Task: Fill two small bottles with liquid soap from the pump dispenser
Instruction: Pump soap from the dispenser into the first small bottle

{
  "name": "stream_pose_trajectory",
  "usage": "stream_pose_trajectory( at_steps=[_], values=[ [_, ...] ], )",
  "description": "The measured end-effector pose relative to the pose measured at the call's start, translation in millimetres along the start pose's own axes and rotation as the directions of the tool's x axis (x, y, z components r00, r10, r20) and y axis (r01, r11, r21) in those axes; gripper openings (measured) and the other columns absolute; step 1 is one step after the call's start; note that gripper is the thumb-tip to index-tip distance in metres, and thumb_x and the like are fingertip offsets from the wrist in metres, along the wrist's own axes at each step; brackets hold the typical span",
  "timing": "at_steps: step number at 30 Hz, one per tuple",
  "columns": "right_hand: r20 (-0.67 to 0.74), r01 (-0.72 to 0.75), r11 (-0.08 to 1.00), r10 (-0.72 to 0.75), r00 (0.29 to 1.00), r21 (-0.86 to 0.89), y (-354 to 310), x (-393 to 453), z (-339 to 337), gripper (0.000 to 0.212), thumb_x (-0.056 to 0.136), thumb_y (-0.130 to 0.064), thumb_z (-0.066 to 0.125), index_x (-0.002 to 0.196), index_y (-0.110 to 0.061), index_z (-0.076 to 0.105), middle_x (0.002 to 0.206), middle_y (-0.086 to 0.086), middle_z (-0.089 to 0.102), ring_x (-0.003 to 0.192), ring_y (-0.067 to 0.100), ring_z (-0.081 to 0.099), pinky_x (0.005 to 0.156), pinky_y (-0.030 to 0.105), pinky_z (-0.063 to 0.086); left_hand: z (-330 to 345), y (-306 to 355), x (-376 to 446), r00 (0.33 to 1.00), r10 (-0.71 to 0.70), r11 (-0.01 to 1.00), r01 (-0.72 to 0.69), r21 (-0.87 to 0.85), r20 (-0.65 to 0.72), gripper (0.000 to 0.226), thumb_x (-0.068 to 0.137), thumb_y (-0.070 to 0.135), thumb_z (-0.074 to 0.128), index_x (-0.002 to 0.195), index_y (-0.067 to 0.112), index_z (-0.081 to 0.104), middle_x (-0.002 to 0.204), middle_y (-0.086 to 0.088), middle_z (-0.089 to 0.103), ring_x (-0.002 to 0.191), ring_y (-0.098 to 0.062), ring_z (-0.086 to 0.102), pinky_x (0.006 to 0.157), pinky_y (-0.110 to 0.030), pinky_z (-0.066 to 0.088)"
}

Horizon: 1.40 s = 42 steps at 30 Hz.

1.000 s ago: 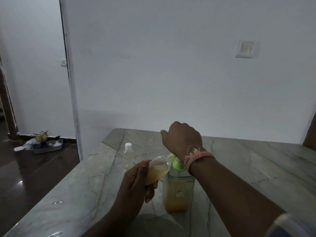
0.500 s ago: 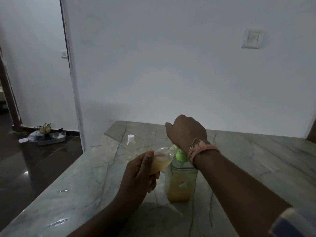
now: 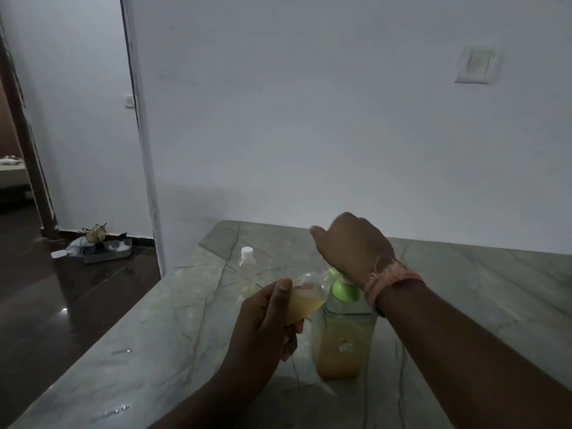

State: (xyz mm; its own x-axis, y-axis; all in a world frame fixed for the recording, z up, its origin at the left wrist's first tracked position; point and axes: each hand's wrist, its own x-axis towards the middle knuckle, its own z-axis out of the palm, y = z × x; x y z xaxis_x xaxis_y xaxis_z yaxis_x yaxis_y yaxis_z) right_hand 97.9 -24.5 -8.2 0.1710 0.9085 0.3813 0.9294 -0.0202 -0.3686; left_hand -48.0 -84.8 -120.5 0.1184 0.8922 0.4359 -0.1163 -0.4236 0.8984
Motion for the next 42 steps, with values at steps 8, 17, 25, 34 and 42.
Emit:
stream_pose_trajectory(
  at_steps=[8, 17, 25, 34, 42],
  values=[
    [0.038, 0.008, 0.996, -0.005, 0.999, -0.084, -5.2, -1.3, -6.5, 0.035, 0.09, -0.042, 0.054, 0.066, -0.018, 0.049, 0.07, -0.001, 0.053, 0.069, 0.023, 0.055, 0.064, 0.029, 0.043, -0.8, 1.6, -1.2, 1.0, 0.01, 1.0, -0.01, -0.015, 0.01, 0.044, 0.097, 0.043, 0.041, 0.104, 0.009, 0.069, 0.06, -0.006, 0.057, 0.044, -0.018, 0.044, 0.038, -0.025, 0.037],
    [-0.003, 0.0, 0.998, 0.0, 1.0, -0.066, -3.5, -5.0, -3.9, 0.037, 0.091, -0.044, 0.051, 0.065, -0.018, 0.05, 0.069, -0.001, 0.054, 0.066, 0.023, 0.055, 0.063, 0.029, 0.041, -0.4, -0.3, 0.5, 1.0, 0.016, 1.0, -0.016, -0.004, -0.02, 0.041, 0.099, 0.042, 0.042, 0.101, 0.012, 0.071, 0.059, -0.006, 0.057, 0.045, -0.021, 0.044, 0.038, -0.027, 0.038],
    [-0.002, 0.057, 0.989, -0.058, 0.998, -0.135, -9.5, -0.3, -9.7, 0.039, 0.09, -0.047, 0.053, 0.065, -0.018, 0.049, 0.069, -0.001, 0.053, 0.071, 0.025, 0.057, 0.064, 0.03, 0.042, -1.0, 1.0, -0.2, 1.0, 0.017, 1.0, -0.017, 0.017, -0.008, 0.04, 0.099, 0.041, 0.041, 0.105, 0.013, 0.069, 0.061, -0.005, 0.059, 0.047, -0.022, 0.046, 0.038, -0.027, 0.04],
    [0.036, 0.003, 0.998, -0.001, 0.999, -0.07, -3.9, -0.6, -5.7, 0.035, 0.089, -0.043, 0.055, 0.066, -0.017, 0.051, 0.069, 0.0, 0.055, 0.064, 0.021, 0.054, 0.061, 0.029, 0.042, -1.9, -1.3, 1.2, 1.0, 0.008, 1.0, -0.008, 0.005, -0.014, 0.042, 0.098, 0.044, 0.043, 0.106, 0.013, 0.07, 0.062, -0.006, 0.059, 0.047, -0.021, 0.046, 0.04, -0.027, 0.04],
    [0.001, 0.001, 0.999, -0.001, 1.0, -0.037, -2.0, 3.3, -3.3, 0.038, 0.09, -0.045, 0.054, 0.064, -0.017, 0.049, 0.068, 0.001, 0.055, 0.071, 0.026, 0.059, 0.062, 0.03, 0.042, -0.9, 0.7, 1.6, 1.0, 0.01, 1.0, -0.01, 0.019, -0.003, 0.041, 0.099, 0.042, 0.042, 0.108, 0.013, 0.069, 0.062, -0.006, 0.06, 0.048, -0.023, 0.046, 0.038, -0.027, 0.04]
  ],
)
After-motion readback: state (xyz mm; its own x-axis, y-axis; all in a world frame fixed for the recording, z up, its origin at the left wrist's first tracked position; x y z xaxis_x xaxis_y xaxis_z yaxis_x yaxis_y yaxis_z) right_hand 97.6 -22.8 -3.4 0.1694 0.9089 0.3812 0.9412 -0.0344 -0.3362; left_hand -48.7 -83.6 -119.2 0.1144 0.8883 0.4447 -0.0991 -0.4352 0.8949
